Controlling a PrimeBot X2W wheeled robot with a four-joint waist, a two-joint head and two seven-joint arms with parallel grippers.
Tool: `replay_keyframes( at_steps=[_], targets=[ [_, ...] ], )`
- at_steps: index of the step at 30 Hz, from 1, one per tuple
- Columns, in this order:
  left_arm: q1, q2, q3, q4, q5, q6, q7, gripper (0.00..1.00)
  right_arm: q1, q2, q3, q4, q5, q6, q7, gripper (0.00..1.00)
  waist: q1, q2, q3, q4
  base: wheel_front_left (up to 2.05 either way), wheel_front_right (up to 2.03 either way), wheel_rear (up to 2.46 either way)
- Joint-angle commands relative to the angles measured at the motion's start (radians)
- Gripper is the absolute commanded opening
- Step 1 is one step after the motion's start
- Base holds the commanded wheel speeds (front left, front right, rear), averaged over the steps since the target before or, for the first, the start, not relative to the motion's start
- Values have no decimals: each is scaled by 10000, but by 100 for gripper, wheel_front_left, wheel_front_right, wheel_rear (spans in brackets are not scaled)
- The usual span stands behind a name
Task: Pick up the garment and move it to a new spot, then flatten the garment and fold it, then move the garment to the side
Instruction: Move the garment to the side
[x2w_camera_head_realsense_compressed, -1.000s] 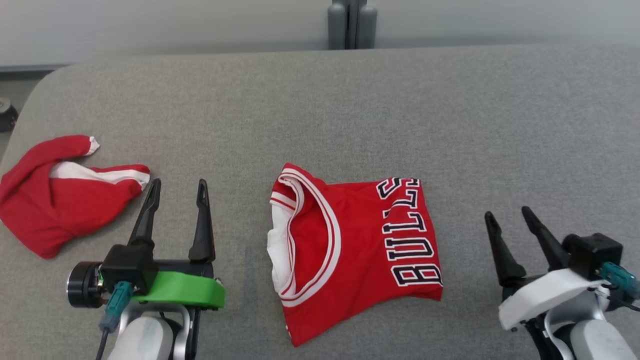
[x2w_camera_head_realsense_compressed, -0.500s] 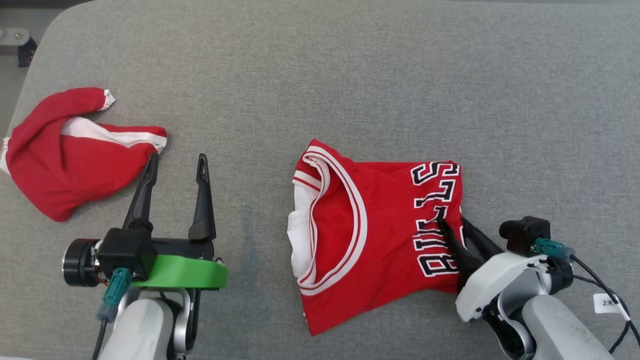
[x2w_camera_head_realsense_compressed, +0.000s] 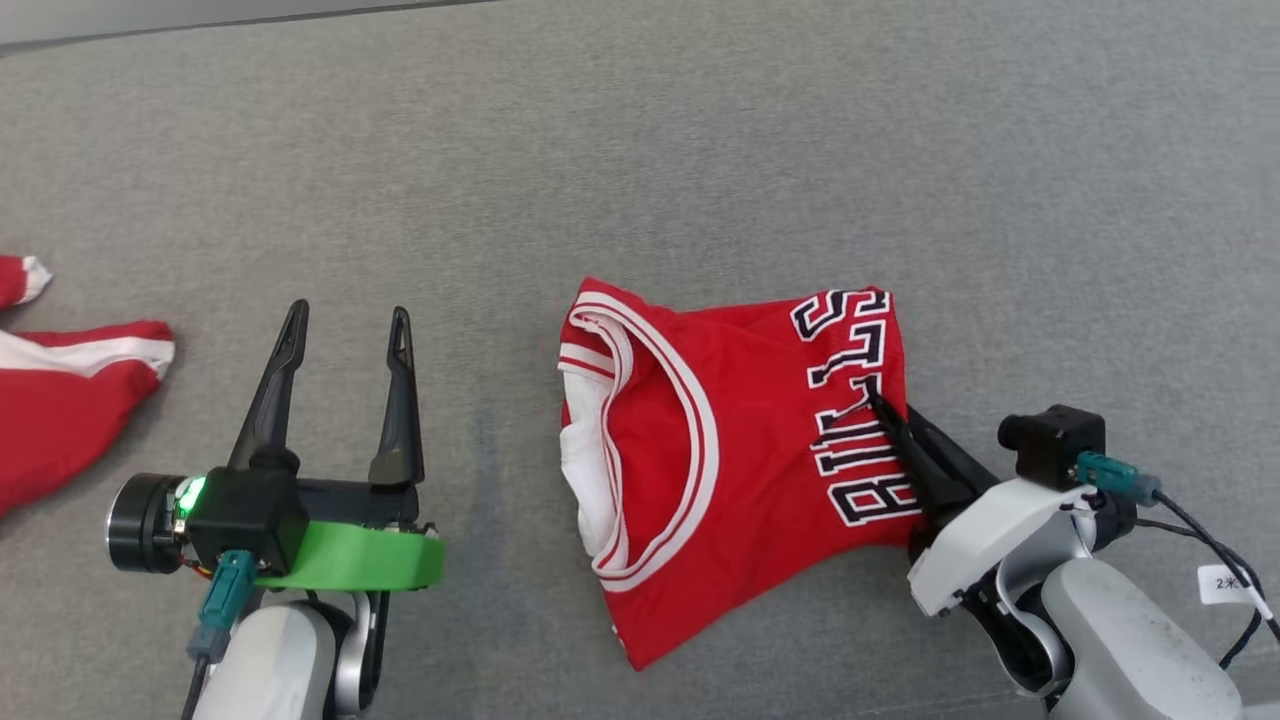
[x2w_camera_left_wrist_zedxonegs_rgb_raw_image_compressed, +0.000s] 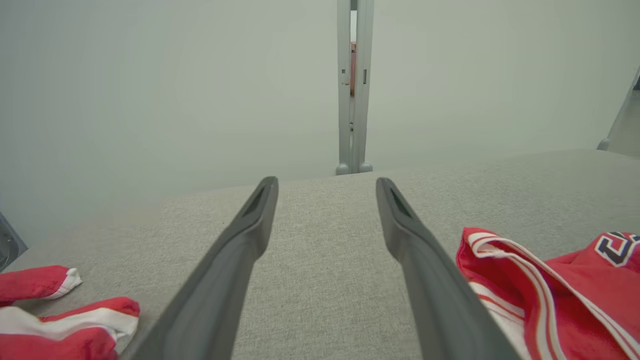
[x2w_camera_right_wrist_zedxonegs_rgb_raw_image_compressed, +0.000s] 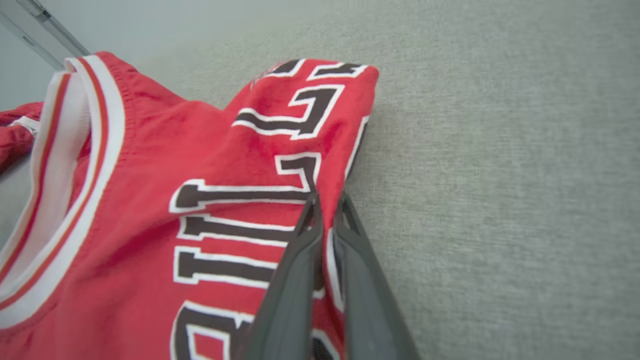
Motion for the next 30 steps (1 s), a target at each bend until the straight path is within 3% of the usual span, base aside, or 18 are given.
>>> replay_keyframes(
  at_steps=[1,6,10,16,21,30],
  targets=[
    [-107,128,5,-75,133,-12,-28,100,-280,-150,-55,112,116,-20,-91,0,0,0,332,-1263,0,0,0],
    [-532,251,-146,-340,329,-81,68,100,-1100,-414,-329,542,470,-18,-405,0,0,0,903,-1927,0,0,0],
    [-914,278,-279,-499,416,-154,176,100,-2195,-621,-492,1137,780,-18,-586,0,0,0,1448,-2054,0,0,0],
    [-1597,276,-668,-737,719,-358,356,100,-4333,-1224,-1120,2559,1244,-17,-972,0,0,0,2455,-1722,0,0,0],
    [-2239,236,-988,-953,940,-555,479,100,-5949,-2214,-1947,3972,1315,-17,-1175,0,0,0,3242,-1248,0,0,0],
    [-2846,224,-1420,-1144,1158,-787,525,100,-7074,-3846,-3259,5598,758,-17,-1297,0,0,0,3929,-777,0,0,0]
  ],
)
